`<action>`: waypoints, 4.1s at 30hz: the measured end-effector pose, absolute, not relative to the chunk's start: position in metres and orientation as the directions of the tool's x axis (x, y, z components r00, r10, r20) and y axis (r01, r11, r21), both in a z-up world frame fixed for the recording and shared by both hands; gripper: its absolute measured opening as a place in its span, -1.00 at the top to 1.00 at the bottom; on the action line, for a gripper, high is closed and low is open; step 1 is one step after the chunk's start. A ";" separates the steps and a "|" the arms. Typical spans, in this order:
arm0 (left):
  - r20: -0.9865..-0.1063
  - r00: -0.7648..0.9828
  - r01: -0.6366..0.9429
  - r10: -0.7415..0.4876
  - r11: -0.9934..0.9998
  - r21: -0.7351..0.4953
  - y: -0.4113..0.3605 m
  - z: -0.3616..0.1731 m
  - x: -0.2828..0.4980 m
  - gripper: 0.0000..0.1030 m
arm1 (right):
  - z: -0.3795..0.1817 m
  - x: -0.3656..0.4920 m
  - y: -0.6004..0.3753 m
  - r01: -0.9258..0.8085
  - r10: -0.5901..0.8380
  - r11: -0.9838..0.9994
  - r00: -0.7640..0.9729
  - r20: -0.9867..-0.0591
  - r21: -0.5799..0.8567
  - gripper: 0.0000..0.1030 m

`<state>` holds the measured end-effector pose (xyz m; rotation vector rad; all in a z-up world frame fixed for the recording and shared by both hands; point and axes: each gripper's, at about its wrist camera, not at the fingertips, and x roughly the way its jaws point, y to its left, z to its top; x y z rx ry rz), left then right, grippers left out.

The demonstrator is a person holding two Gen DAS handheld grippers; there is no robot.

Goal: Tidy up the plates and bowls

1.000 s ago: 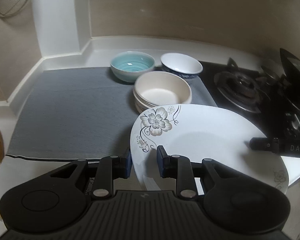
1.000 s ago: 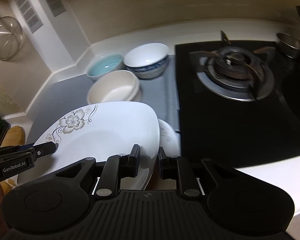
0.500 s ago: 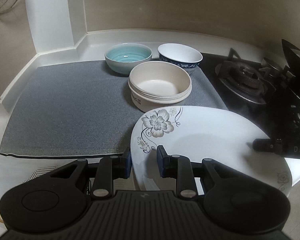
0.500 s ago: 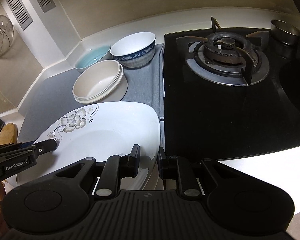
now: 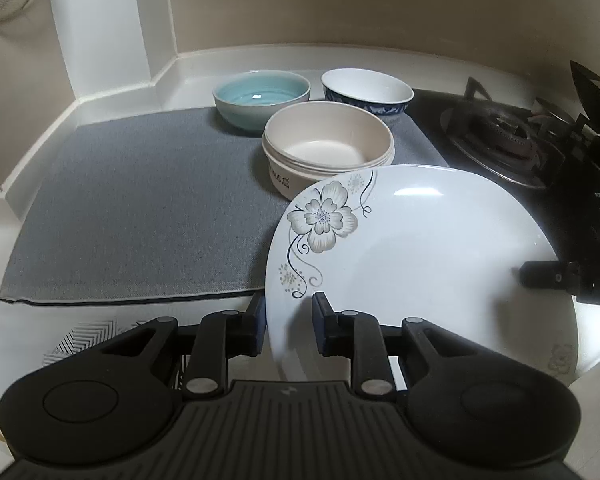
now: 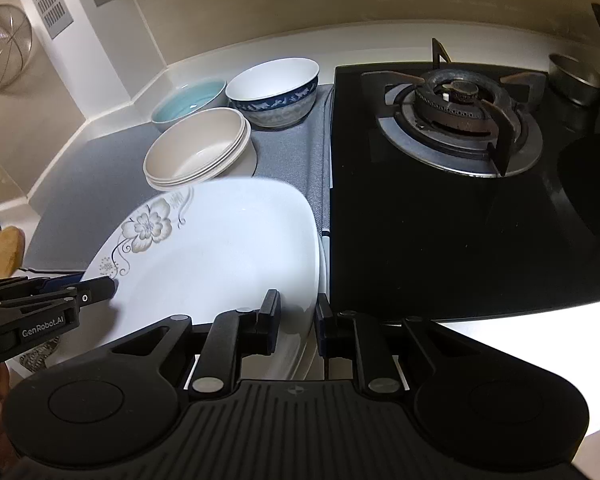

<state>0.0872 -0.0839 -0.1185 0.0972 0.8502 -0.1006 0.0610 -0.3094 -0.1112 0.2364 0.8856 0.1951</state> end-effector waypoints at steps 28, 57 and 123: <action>-0.800 0.594 0.064 -0.078 0.997 -0.049 -0.076 -0.121 0.089 0.33 | -0.117 0.079 -0.303 -0.146 0.267 0.964 0.532 -0.804 0.224 0.36; -0.836 0.528 0.036 -0.151 0.987 -0.156 0.029 -0.119 0.106 0.27 | -0.111 0.106 -0.231 -0.166 0.266 0.963 0.464 -0.845 0.212 0.39; -0.629 0.768 -0.097 0.118 0.993 0.068 -0.036 -0.044 0.024 -0.63 | -0.125 0.213 -0.283 0.031 0.303 0.925 0.541 -0.785 0.378 0.17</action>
